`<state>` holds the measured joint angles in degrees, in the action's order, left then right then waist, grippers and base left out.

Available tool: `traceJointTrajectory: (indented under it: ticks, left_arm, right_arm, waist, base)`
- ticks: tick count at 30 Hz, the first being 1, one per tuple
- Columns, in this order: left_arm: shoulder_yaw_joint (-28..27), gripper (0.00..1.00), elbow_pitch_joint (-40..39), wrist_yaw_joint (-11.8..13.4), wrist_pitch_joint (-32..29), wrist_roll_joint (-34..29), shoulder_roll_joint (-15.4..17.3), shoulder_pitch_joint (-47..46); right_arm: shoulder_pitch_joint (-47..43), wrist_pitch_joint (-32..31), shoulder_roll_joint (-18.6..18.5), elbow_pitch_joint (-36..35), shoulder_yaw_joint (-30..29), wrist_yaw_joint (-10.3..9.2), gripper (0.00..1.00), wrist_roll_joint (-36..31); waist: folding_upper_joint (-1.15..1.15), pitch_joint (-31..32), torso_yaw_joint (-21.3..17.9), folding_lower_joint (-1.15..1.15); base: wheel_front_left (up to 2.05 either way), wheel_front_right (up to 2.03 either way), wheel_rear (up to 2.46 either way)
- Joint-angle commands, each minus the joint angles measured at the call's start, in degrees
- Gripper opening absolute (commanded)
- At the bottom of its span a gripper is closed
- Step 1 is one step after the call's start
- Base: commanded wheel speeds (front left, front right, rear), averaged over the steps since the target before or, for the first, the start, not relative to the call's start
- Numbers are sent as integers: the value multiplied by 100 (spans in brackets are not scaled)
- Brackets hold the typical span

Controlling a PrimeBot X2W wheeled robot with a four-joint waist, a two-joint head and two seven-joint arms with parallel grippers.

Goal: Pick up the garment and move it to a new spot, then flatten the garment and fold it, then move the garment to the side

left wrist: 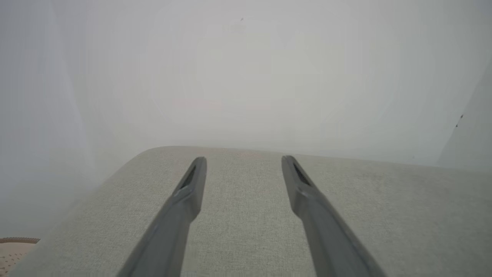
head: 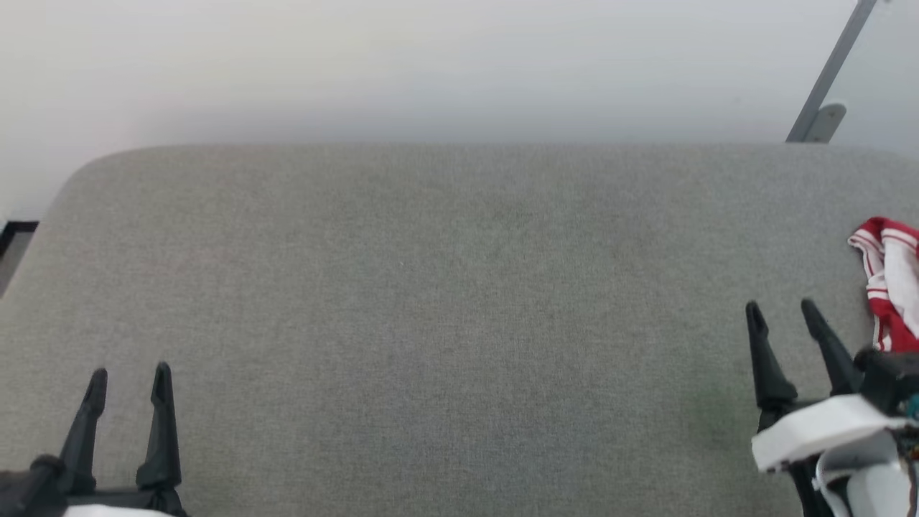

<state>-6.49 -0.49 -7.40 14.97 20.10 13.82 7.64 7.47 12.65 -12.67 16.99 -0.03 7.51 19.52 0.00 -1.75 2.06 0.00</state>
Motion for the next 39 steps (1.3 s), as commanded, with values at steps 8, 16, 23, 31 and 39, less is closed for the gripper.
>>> traceJointTrajectory:
  ticks: [8, 16, 23, 31, 39]
  left_arm:
    - [-49, 100, -65, -8, 25, 33, -14, 404]
    - [-26, 100, -127, -8, 25, 78, -50, 563]
    - [44, 100, -121, -8, 25, 98, -71, 656]
    - [217, 100, 14, -8, 25, 77, 19, 695]
    - [261, 100, 146, -8, 25, 148, 39, 665]
  right_arm:
    - [-601, 114, 237, -285, -55, -5, 100, -70]
    - [-945, 85, 407, -564, -100, -5, 100, -155]
    - [-1162, 50, 525, -747, -125, -5, 100, -215]
    - [-1288, 0, 608, -854, -218, -5, 100, -297]
    - [-1345, -47, 636, -882, -241, -5, 100, -357]
  waist:
    - [0, 310, -10, 0]
    - [0, 419, -54, 0]
    - [0, 508, -80, 0]
    - [0, 555, -109, 0]
    - [0, 580, -133, 0]
  base:
    - [0, 0, 0]
    - [0, 0, 0]
    - [0, 0, 0]
    - [0, 0, 0]
    - [0, 0, 0]
